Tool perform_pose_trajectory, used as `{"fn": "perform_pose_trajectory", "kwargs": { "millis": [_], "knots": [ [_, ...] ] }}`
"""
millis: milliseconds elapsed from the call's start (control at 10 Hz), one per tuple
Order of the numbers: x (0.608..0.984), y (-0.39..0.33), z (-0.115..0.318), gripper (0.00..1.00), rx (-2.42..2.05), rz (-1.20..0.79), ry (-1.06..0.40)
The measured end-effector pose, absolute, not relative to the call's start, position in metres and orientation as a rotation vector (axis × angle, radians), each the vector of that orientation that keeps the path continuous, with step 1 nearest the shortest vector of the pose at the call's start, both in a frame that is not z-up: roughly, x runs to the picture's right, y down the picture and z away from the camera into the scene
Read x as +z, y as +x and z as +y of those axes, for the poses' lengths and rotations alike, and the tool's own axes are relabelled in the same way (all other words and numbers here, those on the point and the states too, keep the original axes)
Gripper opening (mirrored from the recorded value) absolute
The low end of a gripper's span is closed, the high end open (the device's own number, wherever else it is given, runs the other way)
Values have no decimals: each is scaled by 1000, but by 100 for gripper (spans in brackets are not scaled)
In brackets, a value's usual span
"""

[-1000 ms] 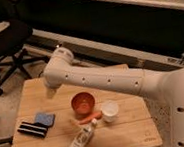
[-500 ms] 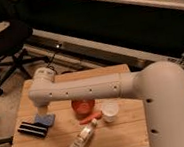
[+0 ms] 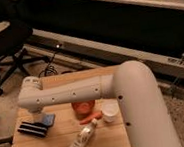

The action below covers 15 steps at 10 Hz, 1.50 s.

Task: Place the white sponge in the ceramic cup

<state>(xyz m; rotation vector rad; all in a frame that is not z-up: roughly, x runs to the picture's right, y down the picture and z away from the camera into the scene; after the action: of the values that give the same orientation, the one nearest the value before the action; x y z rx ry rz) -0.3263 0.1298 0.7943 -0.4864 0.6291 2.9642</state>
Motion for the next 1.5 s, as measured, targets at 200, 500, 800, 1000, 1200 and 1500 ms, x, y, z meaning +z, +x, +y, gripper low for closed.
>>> {"fn": "perform_pose_trajectory", "kwargs": {
  "millis": [200, 500, 800, 1000, 1200, 1500],
  "knots": [
    [815, -326, 125, 80, 3036, 654, -421],
    [827, -328, 133, 80, 3097, 719, -336],
    [821, -327, 148, 80, 3109, 752, -274],
    [819, -325, 151, 80, 3118, 750, -237],
    [822, -320, 150, 80, 3140, 741, -203],
    [825, -318, 152, 80, 3167, 734, -176]
  ]
}}
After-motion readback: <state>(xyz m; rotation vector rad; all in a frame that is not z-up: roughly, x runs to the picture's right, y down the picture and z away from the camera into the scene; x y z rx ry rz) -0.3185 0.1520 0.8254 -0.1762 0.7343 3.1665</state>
